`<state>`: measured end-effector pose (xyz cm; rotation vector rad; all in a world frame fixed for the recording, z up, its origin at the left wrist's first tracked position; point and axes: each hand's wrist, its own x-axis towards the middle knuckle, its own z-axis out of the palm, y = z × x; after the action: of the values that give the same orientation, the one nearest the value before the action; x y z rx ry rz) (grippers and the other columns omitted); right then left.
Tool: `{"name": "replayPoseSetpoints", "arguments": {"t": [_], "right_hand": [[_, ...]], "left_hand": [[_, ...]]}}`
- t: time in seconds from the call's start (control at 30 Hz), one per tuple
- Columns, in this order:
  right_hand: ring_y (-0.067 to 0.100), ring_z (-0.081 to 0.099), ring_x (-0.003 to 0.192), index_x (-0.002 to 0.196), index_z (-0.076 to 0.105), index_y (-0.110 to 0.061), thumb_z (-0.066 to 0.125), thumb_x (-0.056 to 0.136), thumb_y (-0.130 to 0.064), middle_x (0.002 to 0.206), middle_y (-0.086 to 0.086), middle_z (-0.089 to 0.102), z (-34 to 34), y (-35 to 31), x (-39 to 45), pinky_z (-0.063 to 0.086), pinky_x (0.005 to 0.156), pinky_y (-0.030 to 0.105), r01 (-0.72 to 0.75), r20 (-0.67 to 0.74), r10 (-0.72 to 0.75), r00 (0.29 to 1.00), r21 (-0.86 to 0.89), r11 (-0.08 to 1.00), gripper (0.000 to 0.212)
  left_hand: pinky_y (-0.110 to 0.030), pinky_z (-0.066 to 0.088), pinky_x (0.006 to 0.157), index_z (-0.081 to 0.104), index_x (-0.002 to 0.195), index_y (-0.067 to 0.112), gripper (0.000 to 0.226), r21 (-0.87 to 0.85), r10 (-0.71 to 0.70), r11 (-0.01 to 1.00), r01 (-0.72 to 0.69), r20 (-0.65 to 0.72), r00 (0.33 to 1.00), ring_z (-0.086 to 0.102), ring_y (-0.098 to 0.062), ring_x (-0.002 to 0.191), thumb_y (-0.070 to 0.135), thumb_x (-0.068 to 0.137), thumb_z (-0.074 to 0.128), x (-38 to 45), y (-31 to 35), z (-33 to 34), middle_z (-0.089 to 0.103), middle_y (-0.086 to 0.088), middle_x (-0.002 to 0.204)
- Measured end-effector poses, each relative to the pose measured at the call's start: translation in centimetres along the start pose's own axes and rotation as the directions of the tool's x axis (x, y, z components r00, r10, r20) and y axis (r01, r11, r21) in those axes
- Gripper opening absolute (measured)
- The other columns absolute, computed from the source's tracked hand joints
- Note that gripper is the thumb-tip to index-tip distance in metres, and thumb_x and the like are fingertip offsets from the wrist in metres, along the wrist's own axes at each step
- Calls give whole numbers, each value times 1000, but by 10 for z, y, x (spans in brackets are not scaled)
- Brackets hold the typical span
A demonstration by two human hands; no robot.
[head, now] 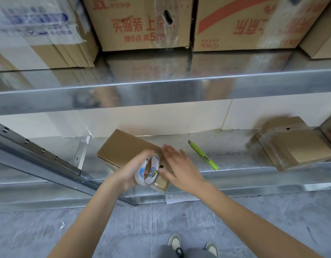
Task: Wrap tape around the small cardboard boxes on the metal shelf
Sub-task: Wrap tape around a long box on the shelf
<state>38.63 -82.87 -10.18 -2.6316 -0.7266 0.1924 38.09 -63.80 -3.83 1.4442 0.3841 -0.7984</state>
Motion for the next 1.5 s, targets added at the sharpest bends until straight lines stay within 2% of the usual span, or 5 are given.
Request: {"name": "replayPoseSetpoints", "arguments": {"t": [0.23, 0.63, 0.93, 1.07, 1.5], "right_hand": [[7, -14, 147, 156, 3, -15, 21, 82, -82, 163, -2, -4, 2, -9, -13, -15, 118, 48, 56, 104, -38, 994, -180, 982, 101], [8, -2, 149, 155, 15, -23, 45, 91, -49, 162, -8, 7, -29, 6, -10, -15, 117, 49, 179, 209, -130, 969, -237, 955, 75], [13, 27, 144, 144, 45, -20, 51, 97, -25, 153, -5, 37, -55, -9, -8, 17, 119, 42, -61, 150, 44, 988, 114, 992, 47], [10, 60, 112, 122, 67, -11, 59, 96, -17, 122, 1, 66, -76, -39, -4, 42, 95, 14, -187, -7, 258, 966, 670, 718, 28], [6, 60, 72, 77, 73, -15, 73, 80, -5, 80, 0, 72, -96, -64, 5, 43, 68, 10, -188, -19, 286, 958, 712, 677, 11]], "left_hand": [[-28, 45, 60, 59, 91, 19, 28, -84, 35, 996, -40, -63, 997, 54, -22, 74, 47, 86, 59, -7, -3, 8, 54, -9, 84], [-30, 47, 79, 67, 104, 32, 32, -132, 243, 945, -300, -331, 912, 64, -14, 88, 49, 79, 61, -32, -33, 32, 65, 4, 104], [-18, 51, 64, 62, 112, 26, 16, -16, 410, 896, -444, -357, 840, 66, -16, 74, 24, 97, 55, -31, -40, 48, 64, -1, 98], [-16, 50, 66, 61, 113, 24, 17, 26, 494, 855, -518, -340, 800, 63, -15, 75, 20, 98, 57, -35, -45, 52, 64, 1, 92], [-28, 51, 81, 60, 115, 29, 29, 121, 625, 773, -623, -312, 715, 62, -27, 98, 32, 86, 57, -47, -38, 54, 62, 1, 110]]}}
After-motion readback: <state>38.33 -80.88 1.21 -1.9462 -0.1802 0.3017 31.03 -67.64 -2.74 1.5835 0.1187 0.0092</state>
